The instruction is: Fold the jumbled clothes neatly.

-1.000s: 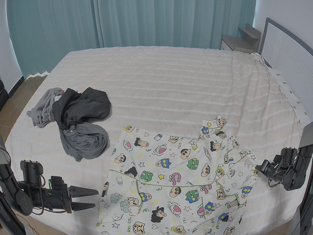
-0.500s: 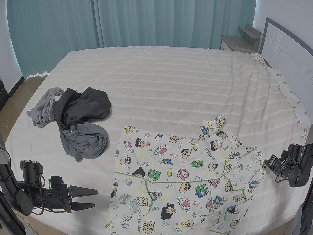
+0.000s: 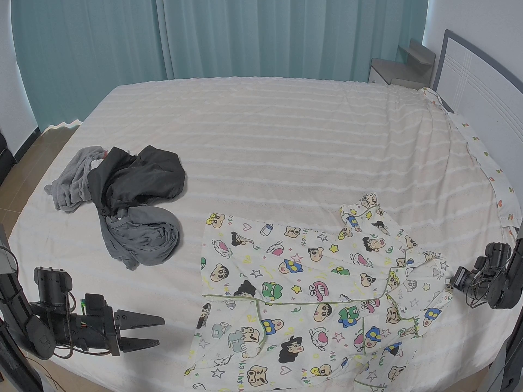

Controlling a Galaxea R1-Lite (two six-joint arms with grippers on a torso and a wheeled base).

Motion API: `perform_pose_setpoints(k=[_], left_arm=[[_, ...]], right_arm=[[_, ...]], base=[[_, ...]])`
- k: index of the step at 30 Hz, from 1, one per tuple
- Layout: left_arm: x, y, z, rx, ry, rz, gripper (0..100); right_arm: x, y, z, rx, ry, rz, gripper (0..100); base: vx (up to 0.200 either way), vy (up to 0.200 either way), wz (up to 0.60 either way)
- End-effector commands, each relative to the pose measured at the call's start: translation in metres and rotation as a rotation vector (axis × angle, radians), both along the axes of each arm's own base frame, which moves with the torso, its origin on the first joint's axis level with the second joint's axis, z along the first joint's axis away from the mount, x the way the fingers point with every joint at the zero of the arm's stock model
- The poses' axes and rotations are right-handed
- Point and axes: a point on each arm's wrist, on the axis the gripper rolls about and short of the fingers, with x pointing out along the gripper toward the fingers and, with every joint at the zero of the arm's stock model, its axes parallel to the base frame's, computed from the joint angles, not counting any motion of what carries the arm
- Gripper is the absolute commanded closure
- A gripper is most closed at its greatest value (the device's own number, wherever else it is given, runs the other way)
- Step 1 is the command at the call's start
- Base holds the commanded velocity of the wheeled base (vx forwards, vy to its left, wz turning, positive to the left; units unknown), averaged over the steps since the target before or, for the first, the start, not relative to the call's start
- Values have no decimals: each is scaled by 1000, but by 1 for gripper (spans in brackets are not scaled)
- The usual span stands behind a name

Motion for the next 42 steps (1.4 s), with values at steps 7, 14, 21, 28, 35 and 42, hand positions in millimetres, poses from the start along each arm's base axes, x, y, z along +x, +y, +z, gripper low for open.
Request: perform_pose_setpoints(k=[7,14,21,28,35,42], left_arm=[[-3,0,-1,-1,13,1,0],[-1,-5,-2,5,4,-30,0],[23,-74,22,243,-165,12,0],[46,-140,18,436,-210,-16,0],[77,-201,36,671,-119,-202,0],[82,-224,2,776,-160,-353,0]], right_arm=[[-2,-1,2,-22,26,14,100],[-4,1,3,-36,26,23,0],[-10,4,22,-57,-23,29,0],[-14,16,37,-77,-72,62,0],[-20,33,44,-105,-143,115,0],[-21,36,42,-107,-140,127,0]], base=[[0,0,0],[0,0,0],[0,0,0],[0,0,0],[0,0,0],[0,0,0]])
